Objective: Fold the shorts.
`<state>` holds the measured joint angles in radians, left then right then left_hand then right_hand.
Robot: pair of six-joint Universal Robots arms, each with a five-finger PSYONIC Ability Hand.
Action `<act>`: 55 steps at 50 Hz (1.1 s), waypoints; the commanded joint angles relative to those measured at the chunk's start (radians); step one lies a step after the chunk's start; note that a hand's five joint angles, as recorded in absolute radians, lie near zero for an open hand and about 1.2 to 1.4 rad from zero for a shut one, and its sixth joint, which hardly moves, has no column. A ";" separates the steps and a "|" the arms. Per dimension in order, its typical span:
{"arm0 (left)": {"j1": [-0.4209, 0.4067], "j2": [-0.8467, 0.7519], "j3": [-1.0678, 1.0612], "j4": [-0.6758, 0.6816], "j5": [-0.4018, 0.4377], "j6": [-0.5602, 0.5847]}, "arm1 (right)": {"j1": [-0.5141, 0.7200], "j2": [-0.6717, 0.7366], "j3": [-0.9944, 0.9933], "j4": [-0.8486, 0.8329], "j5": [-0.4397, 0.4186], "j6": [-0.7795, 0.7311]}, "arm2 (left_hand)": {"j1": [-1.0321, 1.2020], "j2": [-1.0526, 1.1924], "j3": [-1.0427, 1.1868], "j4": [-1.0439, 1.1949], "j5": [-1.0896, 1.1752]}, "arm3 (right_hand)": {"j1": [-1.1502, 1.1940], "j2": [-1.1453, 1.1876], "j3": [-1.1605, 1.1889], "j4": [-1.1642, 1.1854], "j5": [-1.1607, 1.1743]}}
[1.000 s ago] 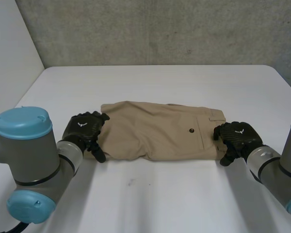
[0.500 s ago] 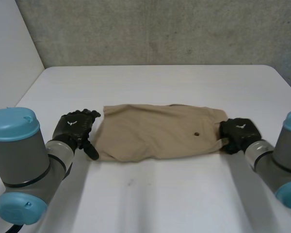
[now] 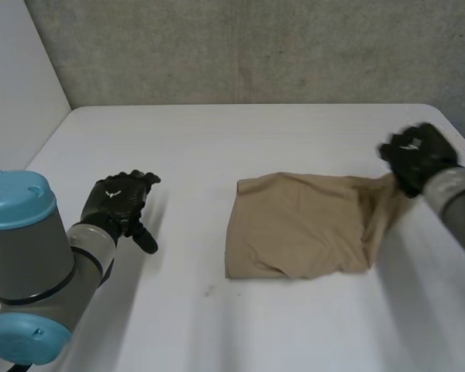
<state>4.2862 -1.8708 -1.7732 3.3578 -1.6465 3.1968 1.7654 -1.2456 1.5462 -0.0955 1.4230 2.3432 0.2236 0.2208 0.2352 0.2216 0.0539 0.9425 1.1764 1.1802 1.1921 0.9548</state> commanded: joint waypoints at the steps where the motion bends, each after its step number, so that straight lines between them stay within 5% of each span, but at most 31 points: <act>1: -0.006 0.002 -0.006 0.000 -0.001 0.000 | 0.289 0.090 -0.063 0.006 -0.230 -0.109 | -0.034 -0.031 -0.045 -0.032 -0.038 | 0.454 0.220 0.216 0.204 0.267; 6: -0.008 0.006 -0.006 -0.003 -0.004 0.000 | 0.404 0.187 -0.046 0.063 -0.371 -0.235 | -0.034 -0.031 -0.045 -0.032 -0.038 | 0.454 0.220 0.216 0.204 0.267; 9: -0.006 0.016 -0.006 -0.003 -0.003 0.000 | 0.404 0.209 -0.046 0.129 -0.374 -0.266 | -0.034 -0.031 -0.045 -0.032 -0.038 | -0.205 -0.439 -0.443 -0.455 -0.392; 15: -0.011 0.041 0.001 -0.005 0.004 0.002 | 0.393 0.176 -0.070 0.148 -0.377 -0.174 | -0.031 -0.028 -0.042 -0.029 -0.035 | -0.660 -0.894 -0.898 -0.910 -0.847; 18: -0.022 0.045 0.018 -0.003 0.005 0.005 | 0.332 0.118 -0.090 0.140 -0.374 0.035 | -0.025 -0.022 -0.036 -0.023 -0.030 | -0.768 -1.002 -1.006 -1.018 -0.955; 23: -0.089 0.039 0.136 -0.008 0.005 0.002 | 0.238 -0.018 -0.103 0.070 -0.333 0.454 | -0.016 -0.013 -0.028 -0.014 -0.021 | -0.768 -1.002 -1.006 -1.018 -0.955; 28: -0.187 -0.040 0.271 -0.014 0.004 -0.037 | 0.190 -0.029 -0.116 0.036 -0.242 0.648 | -0.007 -0.004 -0.019 -0.005 -0.012 | -0.768 -1.002 -1.006 -1.018 -0.955; 37: -0.324 -0.347 0.575 -0.175 -0.004 -0.143 | 0.195 0.132 -0.187 0.163 -0.101 0.558 | -0.004 -0.001 -0.016 -0.002 -0.009 | -0.768 -1.002 -1.006 -1.018 -0.955; 44: -0.327 -0.494 0.652 -0.244 -0.047 -0.137 | 0.197 0.256 -0.205 0.174 -0.038 0.527 | 0.005 0.007 -0.007 0.007 0.000 | -0.768 -1.002 -1.006 -1.018 -0.955; 55: -0.289 -0.516 0.598 -0.307 -0.093 -0.132 | 0.197 0.328 -0.201 0.175 -0.038 0.498 | 0.005 0.007 -0.007 0.007 0.000 | -0.768 -1.002 -1.006 -1.018 -0.955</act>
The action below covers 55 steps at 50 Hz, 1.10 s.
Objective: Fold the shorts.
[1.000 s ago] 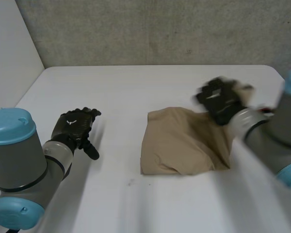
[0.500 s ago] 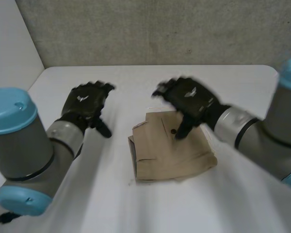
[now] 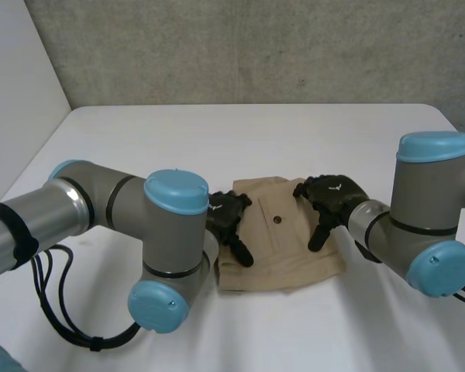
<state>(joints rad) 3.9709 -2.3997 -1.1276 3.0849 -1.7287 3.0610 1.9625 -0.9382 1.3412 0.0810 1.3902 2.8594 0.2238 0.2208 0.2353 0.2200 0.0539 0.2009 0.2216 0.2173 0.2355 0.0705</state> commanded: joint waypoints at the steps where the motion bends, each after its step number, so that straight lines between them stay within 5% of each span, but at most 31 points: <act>1: 0.027 0.014 -0.057 -0.035 -0.011 0.004 | -0.001 0.016 0.004 -0.001 -0.005 -0.023 | 0.001 0.004 -0.010 0.005 -0.003 | -0.026 -0.047 -0.043 -0.061 -0.071; 14: 0.042 0.352 -0.124 -0.055 -0.005 0.001 | -0.007 -0.257 0.006 -0.013 0.035 0.020 | -0.007 -0.004 -0.019 -0.004 -0.012 | -0.026 -0.047 -0.043 -0.061 -0.071; 19: 0.168 0.537 -0.150 -0.078 0.003 0.004 | -0.010 -0.439 0.007 -0.046 0.163 0.095 | 0.001 0.004 -0.010 0.005 -0.003 | -0.026 -0.047 -0.043 -0.061 -0.071; 26: 0.355 0.705 -0.109 -0.225 0.121 0.001 | -0.028 -0.571 0.002 -0.014 0.276 0.072 | 0.010 0.013 -0.001 0.014 0.006 | -0.026 -0.047 -0.043 -0.061 -0.071; 32: 0.422 0.731 -0.092 -0.310 0.235 -0.013 | -0.053 -0.577 -0.001 0.042 0.274 0.057 | -0.007 -0.004 -0.019 -0.003 -0.012 | -0.026 -0.047 -0.043 -0.061 -0.071; 55: 0.407 0.729 -0.135 -0.307 0.242 -0.002 | -0.040 -0.524 0.024 0.054 0.179 0.069 | -0.049 -0.046 -0.061 -0.045 -0.054 | -0.026 -0.047 -0.043 -0.061 -0.071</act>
<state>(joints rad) 4.3758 -1.6725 -1.2646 2.7756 -1.4864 3.0609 1.9207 -1.4612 1.3644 0.1363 1.5705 2.9268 0.1948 0.2103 0.2152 0.2107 0.0537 0.1807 0.2216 0.2173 0.2355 0.0664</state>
